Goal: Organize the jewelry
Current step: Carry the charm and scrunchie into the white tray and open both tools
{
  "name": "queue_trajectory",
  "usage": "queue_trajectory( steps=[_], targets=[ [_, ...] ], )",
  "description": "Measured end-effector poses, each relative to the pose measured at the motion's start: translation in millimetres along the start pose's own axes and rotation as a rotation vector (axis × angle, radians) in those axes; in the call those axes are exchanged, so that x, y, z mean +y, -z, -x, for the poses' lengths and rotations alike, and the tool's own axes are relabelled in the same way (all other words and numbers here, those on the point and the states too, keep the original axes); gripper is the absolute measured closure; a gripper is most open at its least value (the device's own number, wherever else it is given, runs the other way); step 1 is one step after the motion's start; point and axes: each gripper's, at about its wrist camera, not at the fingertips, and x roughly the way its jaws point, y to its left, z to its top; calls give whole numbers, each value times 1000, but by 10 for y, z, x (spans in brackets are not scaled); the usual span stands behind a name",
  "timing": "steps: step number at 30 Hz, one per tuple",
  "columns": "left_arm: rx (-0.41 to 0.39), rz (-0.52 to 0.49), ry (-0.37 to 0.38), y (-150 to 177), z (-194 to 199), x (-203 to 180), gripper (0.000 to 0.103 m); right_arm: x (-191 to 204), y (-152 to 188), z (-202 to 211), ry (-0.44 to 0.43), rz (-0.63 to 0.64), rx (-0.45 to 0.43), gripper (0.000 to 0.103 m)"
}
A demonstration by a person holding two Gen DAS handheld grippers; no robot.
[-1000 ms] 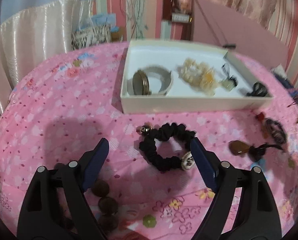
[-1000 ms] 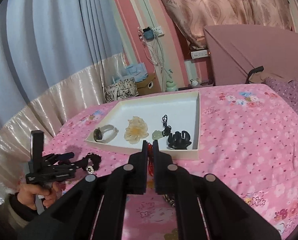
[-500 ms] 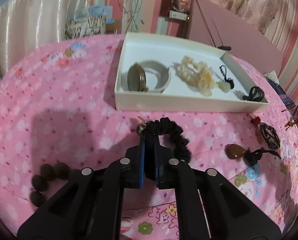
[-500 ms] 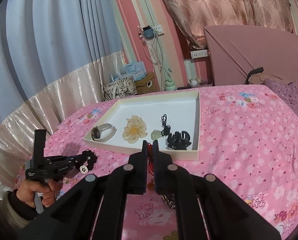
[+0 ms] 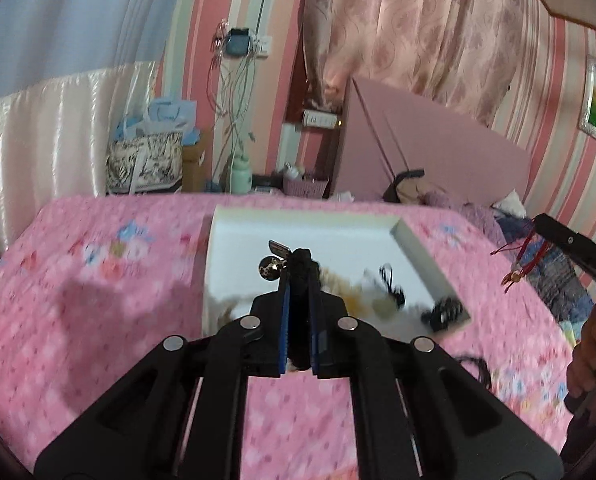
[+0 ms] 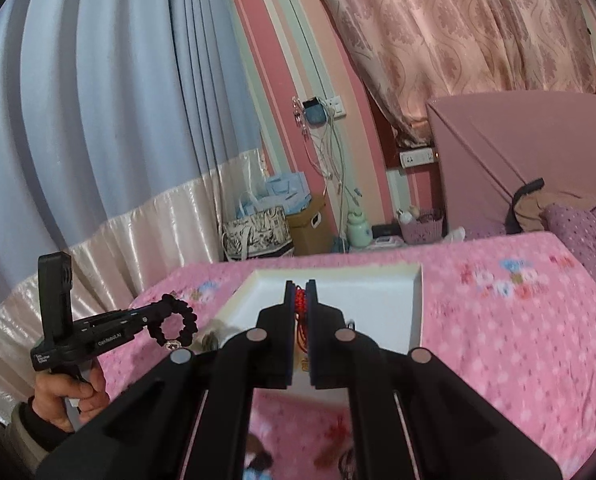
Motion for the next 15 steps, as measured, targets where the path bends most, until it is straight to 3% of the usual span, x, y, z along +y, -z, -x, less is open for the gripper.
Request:
queue_trajectory(
  steps=[7,11,15],
  targets=[
    [-36,-5,-42,-313,-374,62,98,-141,-294,-458,50,24,5,99],
    [-54,11,-83,-385,-629,137,98,-277,-262,-746,111,59,39,99],
    [-36,-33,-111,-288,-881,130,98,-460,-147,-986,87,32,89,99]
  ],
)
